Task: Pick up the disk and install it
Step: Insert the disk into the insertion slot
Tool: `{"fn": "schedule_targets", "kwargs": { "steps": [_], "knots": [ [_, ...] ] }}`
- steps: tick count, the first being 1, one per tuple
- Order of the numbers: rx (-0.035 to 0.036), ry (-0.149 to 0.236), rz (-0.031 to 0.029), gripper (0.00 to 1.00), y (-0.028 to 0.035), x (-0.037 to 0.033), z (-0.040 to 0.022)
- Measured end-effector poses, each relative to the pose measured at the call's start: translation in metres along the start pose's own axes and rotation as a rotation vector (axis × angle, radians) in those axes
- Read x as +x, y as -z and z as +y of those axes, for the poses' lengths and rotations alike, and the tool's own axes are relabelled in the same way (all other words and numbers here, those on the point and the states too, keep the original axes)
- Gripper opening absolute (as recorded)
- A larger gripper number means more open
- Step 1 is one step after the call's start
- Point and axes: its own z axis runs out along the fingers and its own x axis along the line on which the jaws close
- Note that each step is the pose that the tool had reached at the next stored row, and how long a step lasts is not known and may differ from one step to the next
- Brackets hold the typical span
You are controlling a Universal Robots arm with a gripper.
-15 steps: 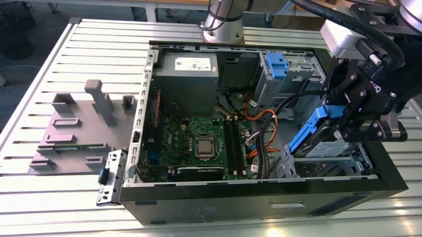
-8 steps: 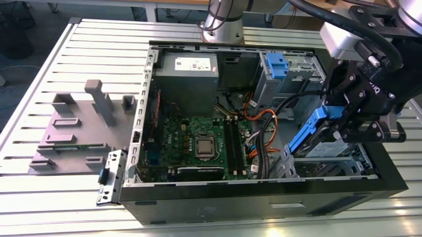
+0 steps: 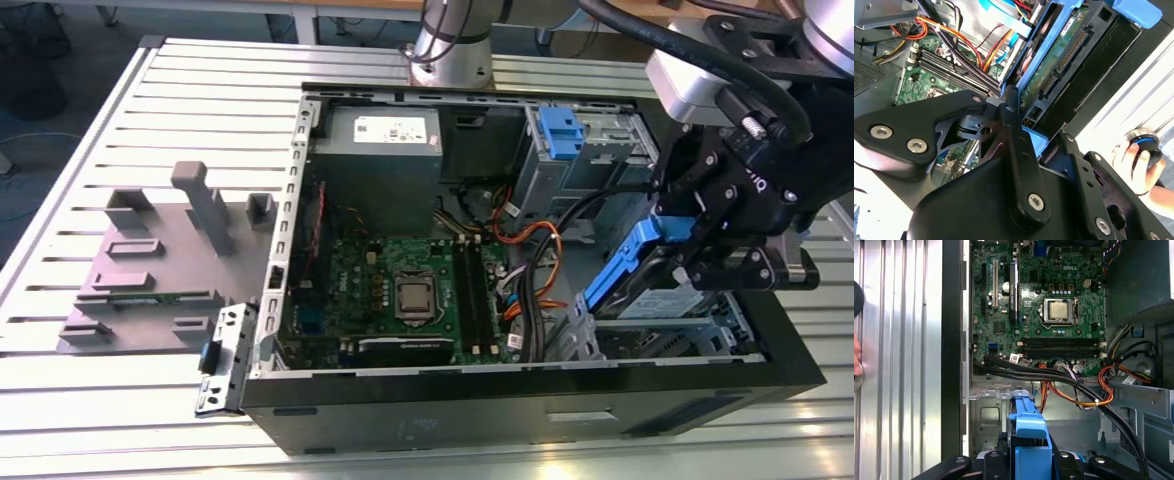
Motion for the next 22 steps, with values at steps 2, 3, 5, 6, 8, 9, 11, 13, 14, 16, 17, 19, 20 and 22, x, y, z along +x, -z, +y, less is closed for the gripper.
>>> {"fn": "schedule_targets", "kwargs": {
  "steps": [2, 3, 5, 6, 8, 9, 11, 13, 14, 16, 17, 19, 20, 22],
  "knots": [
    [0.0, 0.0, 0.0, 0.36, 0.0, 0.0, 0.0],
    [0.0, 0.0, 0.0, 0.36, -0.0001, 0.0, 0.0],
    [0.0, 0.0, 0.0, 0.38, -0.0001, 0.0, 0.0],
    [0.0, 0.0, 0.0002, 0.43, 0.0, 0.0, 0.0],
    [0.0, 0.0, 0.0002, 0.5, 0.0, 0.0, -0.0001],
    [0.0, 0.0, -0.0002, 0.5, -0.0002, 0.0, -0.0001],
    [0.0, 0.0, -0.0001, 0.5, -0.0002, 0.0, 0.0],
    [0.0, 0.0, 0.0, 0.5, -0.0001, 0.0, 0.0],
    [0.0, 0.0, 0.0, 0.5, -0.0002, 0.0, 0.0],
    [0.0, 0.0, 0.0, 0.5, -0.0002, 0.0, 0.0],
    [0.0, 0.0, 0.0, 0.48, -0.0002, 0.0, 0.0],
    [0.0, 0.0, 0.0, 0.42, -0.0002, 0.0, 0.0],
    [0.0, 0.0, 0.0, 0.36, -0.0002, 0.0, 0.0],
    [0.0, 0.0, 0.0, 0.3, -0.0003, 0.0, 0.0]
  ]
}}
